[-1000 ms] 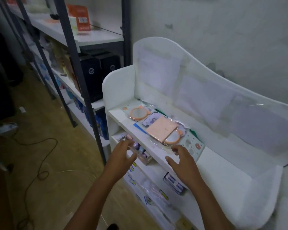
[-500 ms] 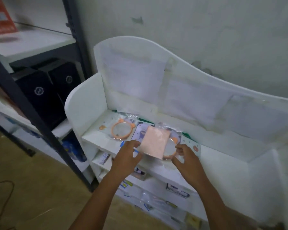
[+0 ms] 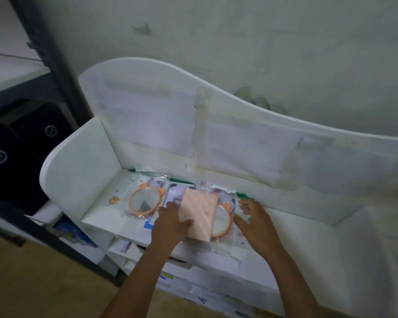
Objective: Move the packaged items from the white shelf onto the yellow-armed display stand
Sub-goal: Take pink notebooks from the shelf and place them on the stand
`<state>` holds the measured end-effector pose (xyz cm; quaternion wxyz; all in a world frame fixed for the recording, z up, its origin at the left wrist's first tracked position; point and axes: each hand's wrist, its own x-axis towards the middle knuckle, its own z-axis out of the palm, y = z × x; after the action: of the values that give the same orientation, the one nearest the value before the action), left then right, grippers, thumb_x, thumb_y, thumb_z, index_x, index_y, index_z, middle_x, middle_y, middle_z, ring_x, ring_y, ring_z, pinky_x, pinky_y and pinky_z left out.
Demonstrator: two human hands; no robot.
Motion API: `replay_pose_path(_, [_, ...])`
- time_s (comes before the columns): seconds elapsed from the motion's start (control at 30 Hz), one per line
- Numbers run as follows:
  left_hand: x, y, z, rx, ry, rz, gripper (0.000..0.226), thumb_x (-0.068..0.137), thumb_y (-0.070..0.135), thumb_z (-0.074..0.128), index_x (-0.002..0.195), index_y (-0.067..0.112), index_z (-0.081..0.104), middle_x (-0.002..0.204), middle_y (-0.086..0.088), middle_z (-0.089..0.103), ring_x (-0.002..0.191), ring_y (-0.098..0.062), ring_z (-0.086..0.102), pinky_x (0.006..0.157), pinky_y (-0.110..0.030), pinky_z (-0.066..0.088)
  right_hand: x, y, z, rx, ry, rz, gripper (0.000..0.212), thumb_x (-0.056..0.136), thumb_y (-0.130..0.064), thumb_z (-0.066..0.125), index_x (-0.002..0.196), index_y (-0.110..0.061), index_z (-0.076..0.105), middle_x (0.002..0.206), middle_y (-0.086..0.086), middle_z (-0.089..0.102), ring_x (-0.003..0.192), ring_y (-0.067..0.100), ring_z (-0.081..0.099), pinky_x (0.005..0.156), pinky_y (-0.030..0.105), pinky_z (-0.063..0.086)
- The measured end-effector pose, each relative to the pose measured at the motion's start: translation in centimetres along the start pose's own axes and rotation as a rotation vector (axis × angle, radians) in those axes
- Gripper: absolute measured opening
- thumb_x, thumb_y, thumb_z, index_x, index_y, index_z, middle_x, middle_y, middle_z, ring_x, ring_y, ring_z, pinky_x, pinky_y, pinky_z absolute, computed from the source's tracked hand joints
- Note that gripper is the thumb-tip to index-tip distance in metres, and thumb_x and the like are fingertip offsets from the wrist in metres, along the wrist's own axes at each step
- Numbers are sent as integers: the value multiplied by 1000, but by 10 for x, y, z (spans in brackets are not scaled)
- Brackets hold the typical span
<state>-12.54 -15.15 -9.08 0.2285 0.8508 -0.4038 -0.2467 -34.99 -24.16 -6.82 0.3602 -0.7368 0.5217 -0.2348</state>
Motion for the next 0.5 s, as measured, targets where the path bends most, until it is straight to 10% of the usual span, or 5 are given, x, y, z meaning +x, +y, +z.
replay_pose_path(0.27, [15,-8,-26,-262,-83,-24,17,84,24,75,80,11,65,79,-4,66,81,-28,65,65,-30,50,9,0,10,-71,-6,17,29,87,-34,69,112,-31,55,100,-9,59,90,11,60,82,38,55])
replay_pose_path(0.5, [15,-22,-59,-926,-86,-162,21,94,12,63,113,4,61,106,-15,67,87,-26,66,53,-29,57,-5,-8,17,-236,-29,172,34,89,-37,63,118,-19,57,98,-1,66,100,20,64,81,29,48])
